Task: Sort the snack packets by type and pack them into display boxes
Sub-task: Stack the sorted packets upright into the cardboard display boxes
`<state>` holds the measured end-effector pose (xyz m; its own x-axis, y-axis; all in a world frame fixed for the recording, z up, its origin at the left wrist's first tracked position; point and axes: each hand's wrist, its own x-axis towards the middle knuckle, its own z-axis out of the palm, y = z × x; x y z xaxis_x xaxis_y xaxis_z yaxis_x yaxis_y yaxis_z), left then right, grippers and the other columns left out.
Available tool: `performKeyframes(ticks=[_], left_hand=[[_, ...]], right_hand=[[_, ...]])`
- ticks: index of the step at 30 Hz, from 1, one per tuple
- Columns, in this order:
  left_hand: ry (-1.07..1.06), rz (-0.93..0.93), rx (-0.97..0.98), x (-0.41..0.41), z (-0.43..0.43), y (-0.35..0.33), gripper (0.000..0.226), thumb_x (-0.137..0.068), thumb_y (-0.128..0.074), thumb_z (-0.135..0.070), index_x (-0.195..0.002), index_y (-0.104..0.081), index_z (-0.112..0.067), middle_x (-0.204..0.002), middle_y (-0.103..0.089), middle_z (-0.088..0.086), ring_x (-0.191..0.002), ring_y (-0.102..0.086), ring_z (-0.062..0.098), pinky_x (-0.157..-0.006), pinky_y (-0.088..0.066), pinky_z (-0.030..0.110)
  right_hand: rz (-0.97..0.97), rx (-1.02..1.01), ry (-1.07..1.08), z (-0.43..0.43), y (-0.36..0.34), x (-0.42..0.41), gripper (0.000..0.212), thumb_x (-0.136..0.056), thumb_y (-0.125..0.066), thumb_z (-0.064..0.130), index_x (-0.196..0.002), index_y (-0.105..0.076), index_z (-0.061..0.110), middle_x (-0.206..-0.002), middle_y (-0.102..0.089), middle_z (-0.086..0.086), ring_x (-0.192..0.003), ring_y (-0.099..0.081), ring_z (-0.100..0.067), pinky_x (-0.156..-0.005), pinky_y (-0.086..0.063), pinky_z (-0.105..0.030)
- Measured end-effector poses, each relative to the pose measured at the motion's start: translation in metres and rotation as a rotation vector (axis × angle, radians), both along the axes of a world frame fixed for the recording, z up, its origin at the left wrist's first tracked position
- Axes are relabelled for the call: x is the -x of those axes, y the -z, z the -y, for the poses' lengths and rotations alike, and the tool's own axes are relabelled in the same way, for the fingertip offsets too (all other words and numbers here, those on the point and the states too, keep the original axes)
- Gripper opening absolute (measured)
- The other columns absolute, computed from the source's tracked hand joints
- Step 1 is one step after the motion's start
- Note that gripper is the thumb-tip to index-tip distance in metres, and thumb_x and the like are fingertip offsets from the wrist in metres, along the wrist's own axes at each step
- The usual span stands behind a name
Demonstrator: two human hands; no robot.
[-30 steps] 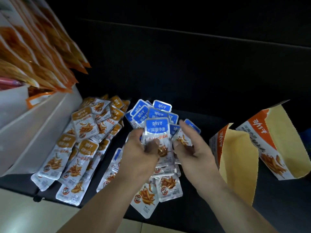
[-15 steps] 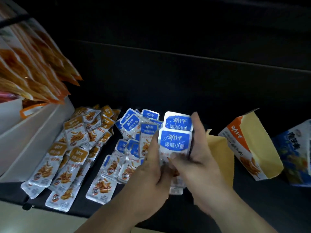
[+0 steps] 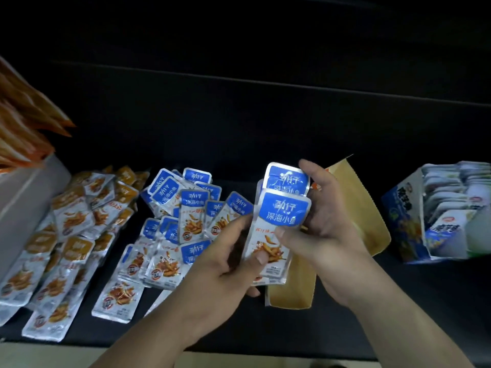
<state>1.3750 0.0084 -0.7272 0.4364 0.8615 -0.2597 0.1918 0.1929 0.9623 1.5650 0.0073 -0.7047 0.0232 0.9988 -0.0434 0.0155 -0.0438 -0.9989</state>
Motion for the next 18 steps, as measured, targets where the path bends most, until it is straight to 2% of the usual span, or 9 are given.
performKeyframes(ticks=[3, 5, 7, 8, 10, 12, 13, 16, 18], left_hand=[[-0.042, -0.036, 0.003, -0.003, 0.002, 0.001, 0.048, -0.097, -0.069, -0.025, -0.132, -0.053, -0.054, -0.116, -0.073, -0.018, -0.102, -0.072, 0.007, -0.076, -0.064, 0.034], [-0.071, -0.043, -0.022, -0.005, 0.002, 0.001, 0.05, -0.095, -0.072, -0.019, -0.131, -0.054, -0.05, -0.113, -0.073, -0.019, -0.098, -0.072, 0.003, -0.071, -0.061, 0.028], [-0.088, -0.051, -0.045, -0.006, 0.002, 0.001, 0.05, -0.095, -0.071, -0.018, -0.131, -0.052, -0.048, -0.112, -0.072, -0.023, -0.092, -0.07, -0.003, -0.07, -0.057, 0.02], [-0.079, -0.059, -0.052, -0.006, 0.002, -0.001, 0.051, -0.096, -0.07, -0.019, -0.131, -0.051, -0.049, -0.112, -0.07, -0.026, -0.09, -0.07, -0.005, -0.069, -0.055, 0.017], [-0.039, -0.086, -0.068, -0.007, 0.002, -0.002, 0.052, -0.098, -0.068, -0.021, -0.133, -0.047, -0.053, -0.116, -0.067, -0.031, -0.092, -0.068, -0.008, -0.071, -0.054, 0.014], [-0.008, -0.107, -0.054, -0.011, 0.002, -0.003, 0.053, -0.1, -0.066, -0.023, -0.135, -0.044, -0.056, -0.12, -0.067, -0.032, -0.101, -0.067, -0.009, -0.076, -0.057, 0.019], [-0.002, -0.103, -0.043, -0.014, 0.001, -0.003, 0.054, -0.1, -0.066, -0.025, -0.136, -0.043, -0.058, -0.12, -0.067, -0.032, -0.104, -0.066, -0.009, -0.079, -0.058, 0.023], [-0.028, -0.095, -0.035, -0.026, -0.003, -0.01, 0.064, -0.101, -0.065, -0.027, -0.145, -0.034, -0.061, -0.12, -0.067, -0.032, -0.102, -0.069, -0.006, -0.086, -0.061, 0.027], [-0.044, -0.07, -0.031, -0.033, -0.007, -0.016, 0.084, -0.101, -0.065, -0.024, -0.148, -0.014, -0.072, -0.12, -0.064, -0.038, -0.102, -0.069, -0.005, -0.087, -0.061, 0.031]], right_hand=[[0.001, 0.002, -0.02, 0.006, -0.002, -0.002, 0.076, -0.078, -0.074, 0.0, -0.137, -0.044, 0.038, -0.123, -0.065, -0.001, -0.109, -0.068, -0.025, -0.09, -0.06, -0.048], [-0.031, 0.035, -0.028, 0.01, 0.0, 0.003, 0.07, -0.077, -0.075, 0.002, -0.13, -0.046, 0.038, -0.121, -0.066, -0.001, -0.109, -0.069, -0.026, -0.089, -0.059, -0.05], [-0.044, 0.059, -0.037, 0.014, 0.002, 0.009, 0.068, -0.078, -0.077, 0.004, -0.126, -0.047, 0.043, -0.121, -0.068, -0.002, -0.112, -0.069, -0.029, -0.092, -0.058, -0.058], [-0.043, 0.069, -0.031, 0.014, 0.002, 0.01, 0.072, -0.079, -0.077, 0.005, -0.128, -0.046, 0.048, -0.122, -0.068, -0.001, -0.113, -0.069, -0.029, -0.094, -0.057, -0.06], [-0.056, 0.106, -0.01, 0.013, 0.001, 0.008, 0.094, -0.083, -0.078, -0.001, -0.138, -0.036, 0.063, -0.121, -0.07, 0.001, -0.111, -0.071, -0.029, -0.094, -0.058, -0.057], [-0.048, 0.129, -0.021, 0.012, -0.001, 0.004, 0.109, -0.088, -0.072, -0.011, -0.144, -0.027, 0.071, -0.12, -0.072, -0.003, -0.107, -0.071, -0.034, -0.095, -0.058, -0.057], [-0.03, 0.125, -0.013, 0.011, -0.002, 0.001, 0.108, -0.088, -0.07, -0.013, -0.144, -0.029, 0.07, -0.123, -0.071, -0.004, -0.108, -0.07, -0.036, -0.095, -0.058, -0.057], [-0.023, 0.126, 0.078, 0.005, -0.007, -0.003, 0.093, -0.087, -0.069, -0.015, -0.143, -0.047, 0.057, -0.13, -0.068, 0.002, -0.109, -0.07, -0.024, -0.093, -0.061, -0.045], [-0.033, 0.16, 0.105, -0.001, -0.009, -0.008, 0.085, -0.087, -0.069, -0.013, -0.136, -0.055, 0.055, -0.128, -0.068, 0.003, -0.109, -0.071, -0.018, -0.09, -0.062, -0.038]])
